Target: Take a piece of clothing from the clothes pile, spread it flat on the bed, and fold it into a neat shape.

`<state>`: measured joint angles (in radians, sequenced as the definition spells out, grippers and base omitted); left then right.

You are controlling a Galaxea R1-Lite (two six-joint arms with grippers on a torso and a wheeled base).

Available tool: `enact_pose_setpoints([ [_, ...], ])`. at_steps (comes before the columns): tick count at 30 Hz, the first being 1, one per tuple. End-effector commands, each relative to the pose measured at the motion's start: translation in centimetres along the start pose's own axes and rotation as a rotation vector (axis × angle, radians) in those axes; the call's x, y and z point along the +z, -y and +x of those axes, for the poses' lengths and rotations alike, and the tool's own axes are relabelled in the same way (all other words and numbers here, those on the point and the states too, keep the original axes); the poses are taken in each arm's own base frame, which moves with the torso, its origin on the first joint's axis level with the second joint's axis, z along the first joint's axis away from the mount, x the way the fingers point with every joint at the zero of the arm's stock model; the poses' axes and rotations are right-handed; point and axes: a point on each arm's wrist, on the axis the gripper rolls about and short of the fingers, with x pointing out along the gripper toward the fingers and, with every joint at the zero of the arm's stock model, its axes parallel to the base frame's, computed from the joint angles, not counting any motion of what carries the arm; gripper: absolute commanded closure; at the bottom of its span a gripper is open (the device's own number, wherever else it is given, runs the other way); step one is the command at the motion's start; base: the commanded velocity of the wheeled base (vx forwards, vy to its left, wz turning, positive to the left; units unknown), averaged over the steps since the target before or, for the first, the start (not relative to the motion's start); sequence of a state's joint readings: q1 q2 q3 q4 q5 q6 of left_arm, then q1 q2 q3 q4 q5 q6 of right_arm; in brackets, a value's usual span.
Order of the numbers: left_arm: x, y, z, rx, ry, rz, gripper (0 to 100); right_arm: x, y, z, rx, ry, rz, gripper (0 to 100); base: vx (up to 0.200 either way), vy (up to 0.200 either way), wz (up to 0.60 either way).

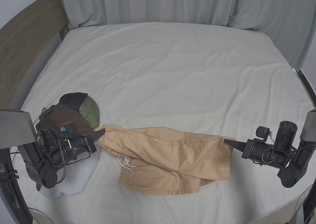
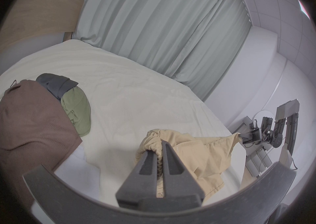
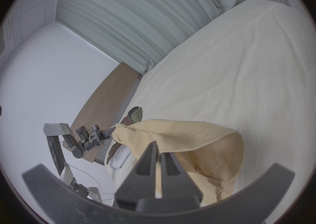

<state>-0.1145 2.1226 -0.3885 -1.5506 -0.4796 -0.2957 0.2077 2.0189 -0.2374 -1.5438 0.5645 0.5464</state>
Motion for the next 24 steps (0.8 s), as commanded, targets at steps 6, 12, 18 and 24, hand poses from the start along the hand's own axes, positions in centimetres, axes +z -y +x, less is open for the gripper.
enact_pose_setpoints([
  [6,-0.8,-0.4,0.3,0.007,-0.027,-0.009,100,-0.9,0.2,0.2,-0.005,-0.036,0.01,0,0.0,0.0,0.0],
  [12,-0.8,-0.4,0.3,0.008,-0.024,-0.007,100,-0.9,0.2,0.6,0.001,-0.041,0.009,0,0.0,0.0,0.0],
  [18,-0.7,-0.4,0.3,0.008,-0.021,-0.006,100,-0.9,0.8,1.9,0.007,-0.042,0.005,0,0.0,0.0,0.0],
  [24,-0.6,-0.5,0.2,0.011,-0.018,-0.006,100,-1.5,1.9,3.8,0.008,-0.059,0.008,0,0.0,0.0,0.0],
])
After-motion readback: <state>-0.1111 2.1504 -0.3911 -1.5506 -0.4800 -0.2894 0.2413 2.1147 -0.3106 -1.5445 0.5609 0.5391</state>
